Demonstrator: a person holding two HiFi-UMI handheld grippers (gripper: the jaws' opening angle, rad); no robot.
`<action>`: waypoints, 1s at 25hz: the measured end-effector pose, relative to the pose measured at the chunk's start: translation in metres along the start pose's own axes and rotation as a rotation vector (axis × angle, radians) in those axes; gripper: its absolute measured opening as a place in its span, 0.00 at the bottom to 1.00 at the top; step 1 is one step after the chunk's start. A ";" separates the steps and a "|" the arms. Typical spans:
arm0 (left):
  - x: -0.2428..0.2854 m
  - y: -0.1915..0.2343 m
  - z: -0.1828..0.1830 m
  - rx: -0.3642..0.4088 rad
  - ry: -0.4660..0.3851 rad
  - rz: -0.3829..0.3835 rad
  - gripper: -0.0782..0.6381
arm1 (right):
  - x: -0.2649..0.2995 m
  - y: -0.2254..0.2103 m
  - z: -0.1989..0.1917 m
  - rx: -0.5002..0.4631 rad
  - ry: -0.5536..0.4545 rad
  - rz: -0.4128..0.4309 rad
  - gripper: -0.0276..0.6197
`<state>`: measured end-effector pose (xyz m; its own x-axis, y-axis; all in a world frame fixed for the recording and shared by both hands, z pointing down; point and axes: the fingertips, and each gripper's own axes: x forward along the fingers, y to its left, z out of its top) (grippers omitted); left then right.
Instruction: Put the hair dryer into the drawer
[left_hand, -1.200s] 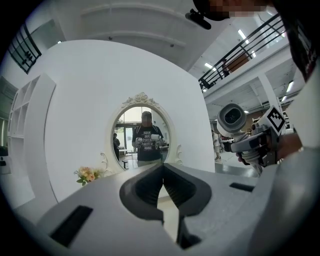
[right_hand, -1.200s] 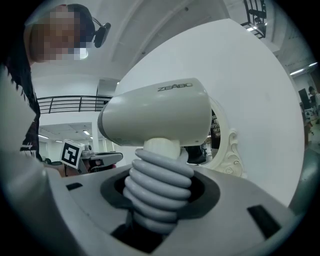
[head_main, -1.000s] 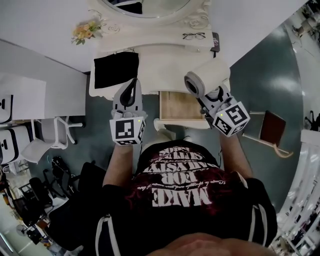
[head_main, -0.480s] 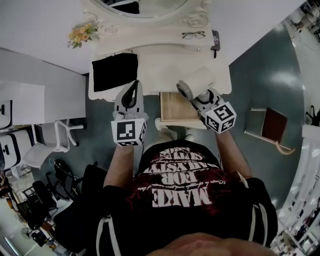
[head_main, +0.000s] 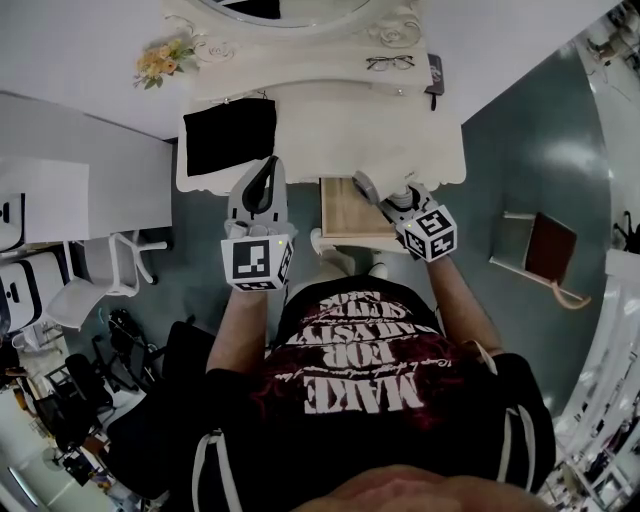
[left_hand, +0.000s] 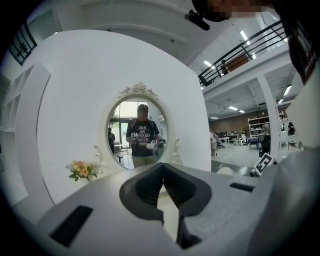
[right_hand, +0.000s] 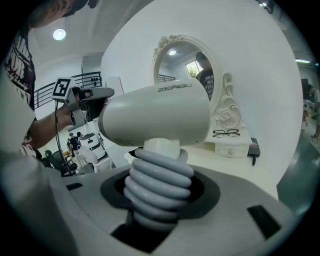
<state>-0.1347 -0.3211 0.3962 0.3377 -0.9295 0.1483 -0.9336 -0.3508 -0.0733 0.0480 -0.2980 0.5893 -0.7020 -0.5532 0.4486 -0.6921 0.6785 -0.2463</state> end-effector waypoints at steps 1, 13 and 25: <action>-0.001 -0.001 -0.001 0.000 0.002 0.000 0.12 | 0.002 -0.001 -0.005 0.001 0.010 0.001 0.35; -0.004 -0.001 -0.006 -0.004 0.017 0.011 0.12 | 0.024 -0.006 -0.080 0.017 0.185 0.016 0.35; -0.015 0.006 -0.009 0.003 0.030 0.030 0.12 | 0.039 -0.010 -0.137 0.008 0.315 0.029 0.36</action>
<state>-0.1465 -0.3087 0.4024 0.3057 -0.9357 0.1759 -0.9429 -0.3232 -0.0807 0.0513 -0.2602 0.7270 -0.6353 -0.3558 0.6854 -0.6750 0.6871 -0.2689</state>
